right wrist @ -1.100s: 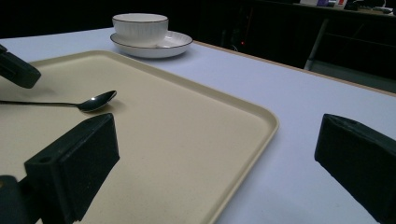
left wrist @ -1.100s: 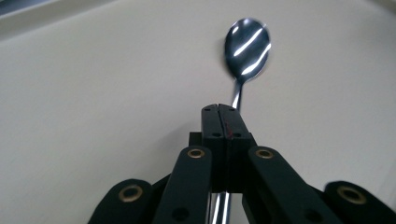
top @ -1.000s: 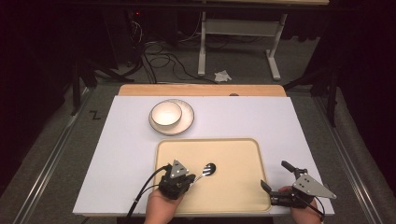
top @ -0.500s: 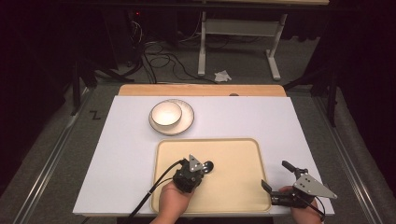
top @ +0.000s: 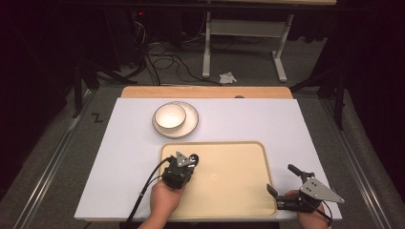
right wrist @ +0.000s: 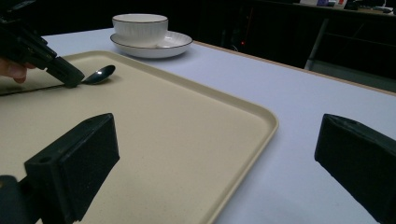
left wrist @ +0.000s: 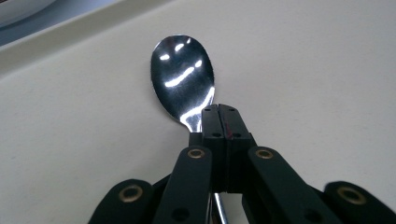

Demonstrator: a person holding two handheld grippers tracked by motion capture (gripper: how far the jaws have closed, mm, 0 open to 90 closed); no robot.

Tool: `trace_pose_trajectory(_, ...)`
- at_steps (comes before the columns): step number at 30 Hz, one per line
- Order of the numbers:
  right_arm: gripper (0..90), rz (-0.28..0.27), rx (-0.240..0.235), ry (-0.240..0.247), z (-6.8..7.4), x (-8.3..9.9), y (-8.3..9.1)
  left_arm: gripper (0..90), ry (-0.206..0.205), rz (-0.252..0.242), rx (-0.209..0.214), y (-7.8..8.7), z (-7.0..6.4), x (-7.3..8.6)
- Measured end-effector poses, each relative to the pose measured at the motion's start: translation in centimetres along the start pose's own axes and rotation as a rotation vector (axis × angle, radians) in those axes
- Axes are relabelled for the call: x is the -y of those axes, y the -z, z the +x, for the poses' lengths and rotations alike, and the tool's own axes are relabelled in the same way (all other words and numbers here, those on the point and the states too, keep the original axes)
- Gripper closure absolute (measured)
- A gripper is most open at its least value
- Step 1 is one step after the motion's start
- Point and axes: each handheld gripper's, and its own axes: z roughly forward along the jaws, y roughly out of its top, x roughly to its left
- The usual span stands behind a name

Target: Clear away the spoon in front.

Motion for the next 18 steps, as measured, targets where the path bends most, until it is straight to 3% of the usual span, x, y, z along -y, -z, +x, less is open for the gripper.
trace_pose_trajectory(8,0.5,0.001,0.0,-0.002,0.0,0.0,-0.1,90.0,0.016,-0.008,-0.007,0.3,0.7,0.1)
trace_pose_trajectory(12,0.5,-0.004,0.001,0.002,0.0,0.0,0.0,90.0,-0.008,-0.021,0.0,1.3,0.6,0.4)
trace_pose_trajectory(13,0.5,-0.003,0.003,-0.004,-0.1,0.0,0.1,90.0,-0.028,-0.018,-0.002,2.3,0.9,0.9)
trace_pose_trajectory(18,0.5,-0.001,0.003,-0.002,-0.1,0.0,0.0,90.0,-0.064,-0.003,-0.013,4.1,1.1,2.4)
